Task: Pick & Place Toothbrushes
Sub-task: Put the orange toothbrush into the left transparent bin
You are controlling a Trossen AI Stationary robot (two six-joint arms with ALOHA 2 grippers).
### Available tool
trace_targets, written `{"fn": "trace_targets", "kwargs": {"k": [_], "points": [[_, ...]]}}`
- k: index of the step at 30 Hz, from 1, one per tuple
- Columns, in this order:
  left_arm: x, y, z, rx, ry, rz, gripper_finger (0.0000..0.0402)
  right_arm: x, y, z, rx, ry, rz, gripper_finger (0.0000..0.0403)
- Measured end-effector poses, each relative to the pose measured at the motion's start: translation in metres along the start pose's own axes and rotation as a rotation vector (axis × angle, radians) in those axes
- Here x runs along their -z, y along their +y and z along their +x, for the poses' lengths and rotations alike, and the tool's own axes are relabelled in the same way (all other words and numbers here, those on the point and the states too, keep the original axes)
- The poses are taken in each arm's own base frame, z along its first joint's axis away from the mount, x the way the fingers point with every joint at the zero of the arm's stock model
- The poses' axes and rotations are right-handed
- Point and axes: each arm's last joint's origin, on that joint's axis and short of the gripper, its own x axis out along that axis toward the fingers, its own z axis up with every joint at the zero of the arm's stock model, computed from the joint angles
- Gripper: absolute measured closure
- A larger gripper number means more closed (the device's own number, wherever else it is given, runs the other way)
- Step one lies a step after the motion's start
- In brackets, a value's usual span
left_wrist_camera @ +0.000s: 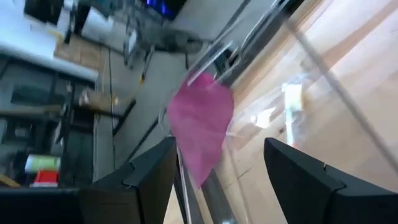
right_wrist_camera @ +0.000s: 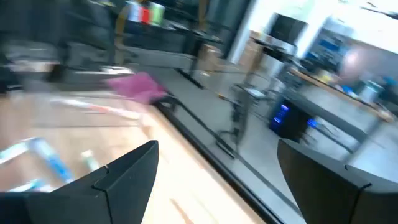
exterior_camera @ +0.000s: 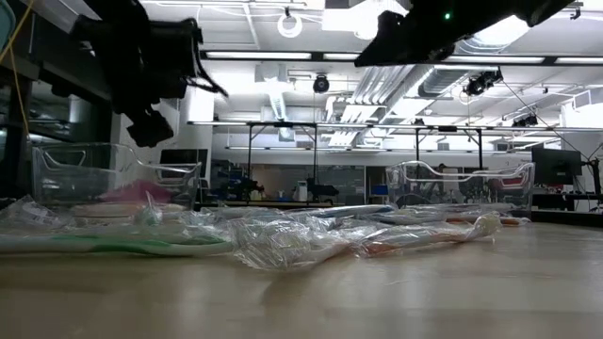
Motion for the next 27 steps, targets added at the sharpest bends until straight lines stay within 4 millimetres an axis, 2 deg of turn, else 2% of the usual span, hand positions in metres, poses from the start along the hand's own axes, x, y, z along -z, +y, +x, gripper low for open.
{"fn": "trace_targets", "kwargs": {"k": [4, 12, 21, 27], "points": [[-0.003, -0.004, -0.018, 0.023, -0.127, 0.07, 0.0167, 0.011, -0.01, 0.012, 0.009, 0.076, 0.067, 0.0082], [-0.021, -0.018, -0.052, 0.094, -0.377, 0.177, 0.0167, 0.033, -0.028, 0.029, -0.123, 0.316, 0.129, 0.0082], [-0.034, -0.025, -0.062, 0.274, -0.497, 0.266, 0.0167, 0.048, -0.036, 0.017, -0.172, 0.697, 0.103, 0.0082], [-0.034, -0.028, -0.063, 0.331, -0.513, 0.301, 0.0167, 0.062, -0.048, 0.008, -0.063, 0.88, 0.126, 0.0082]]}}
